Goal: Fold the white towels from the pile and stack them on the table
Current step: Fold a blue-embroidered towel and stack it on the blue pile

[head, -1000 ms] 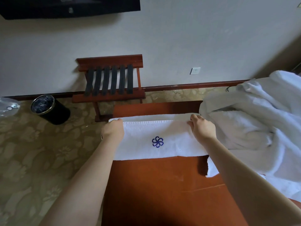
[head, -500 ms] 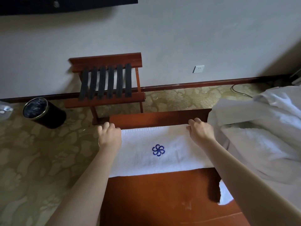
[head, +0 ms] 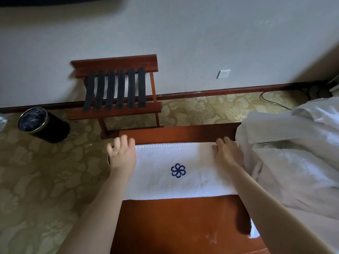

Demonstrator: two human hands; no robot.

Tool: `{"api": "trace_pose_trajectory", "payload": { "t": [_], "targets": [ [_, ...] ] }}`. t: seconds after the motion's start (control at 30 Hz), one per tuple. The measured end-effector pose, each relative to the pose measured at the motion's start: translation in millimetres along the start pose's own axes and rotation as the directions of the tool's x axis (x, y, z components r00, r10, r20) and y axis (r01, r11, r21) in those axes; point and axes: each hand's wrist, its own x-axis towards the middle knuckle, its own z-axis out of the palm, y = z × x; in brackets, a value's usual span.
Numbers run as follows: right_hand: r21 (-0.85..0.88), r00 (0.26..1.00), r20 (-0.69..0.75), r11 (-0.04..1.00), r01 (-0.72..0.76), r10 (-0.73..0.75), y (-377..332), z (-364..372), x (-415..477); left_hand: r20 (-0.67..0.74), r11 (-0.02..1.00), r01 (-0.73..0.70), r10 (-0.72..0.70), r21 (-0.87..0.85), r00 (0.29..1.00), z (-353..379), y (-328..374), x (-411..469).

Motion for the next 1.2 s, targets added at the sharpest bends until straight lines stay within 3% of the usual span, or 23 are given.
{"api": "trace_pose_trajectory", "payload": {
  "t": [0.13,0.2,0.3,0.4,0.47,0.63,0.73,1.0,1.1,1.2],
  "targets": [
    [0.042,0.999,-0.008,0.998,-0.035,0.036,-8.7,0.0,-5.8,-0.240,0.914,-0.326,0.270,-0.241,0.933,0.1,39.7,-24.1],
    [0.073,0.998,-0.005,0.995,-0.061,0.062,-15.6,-0.7,-7.6,-0.220,0.843,-0.366,0.299,-0.395,0.928,2.2,64.6,-35.4],
    [0.096,0.999,0.007,0.994,-0.045,0.045,-26.6,-2.9,-7.5,-0.077,0.798,-0.323,0.332,-0.509,0.940,9.7,83.6,-40.4],
    [0.091,0.998,0.054,0.995,0.034,-0.039,-35.5,-4.1,-0.5,0.036,0.809,-0.281,0.348,-0.516,0.937,15.6,86.3,-38.4],
    [0.140,0.997,0.046,0.988,0.057,-0.064,-36.9,-2.7,6.2,0.016,0.822,-0.288,0.340,-0.491,0.940,15.2,86.6,-35.7],
    [0.225,0.999,0.038,0.973,-0.043,0.035,-34.7,8.5,11.0,-0.082,0.817,-0.283,0.281,-0.503,0.956,11.7,93.6,-24.2],
    [0.251,0.998,0.028,0.966,-0.066,0.061,-35.4,14.8,9.9,-0.106,0.845,-0.213,0.185,-0.490,0.977,12.3,90.1,-4.9],
    [0.205,0.996,-0.074,0.978,-0.035,0.051,-39.2,25.4,-1.9,0.198,0.885,-0.192,0.297,-0.424,0.934,10.5,77.3,39.2],
    [0.248,0.994,-0.074,0.967,-0.057,0.077,-39.0,25.5,-0.4,0.236,0.893,-0.190,0.305,-0.409,0.923,7.1,72.8,47.8],
    [0.268,0.996,-0.065,0.962,-0.049,0.069,-35.6,25.0,1.3,0.176,0.877,-0.216,0.316,-0.430,0.932,3.3,65.7,59.4]
  ]
}}
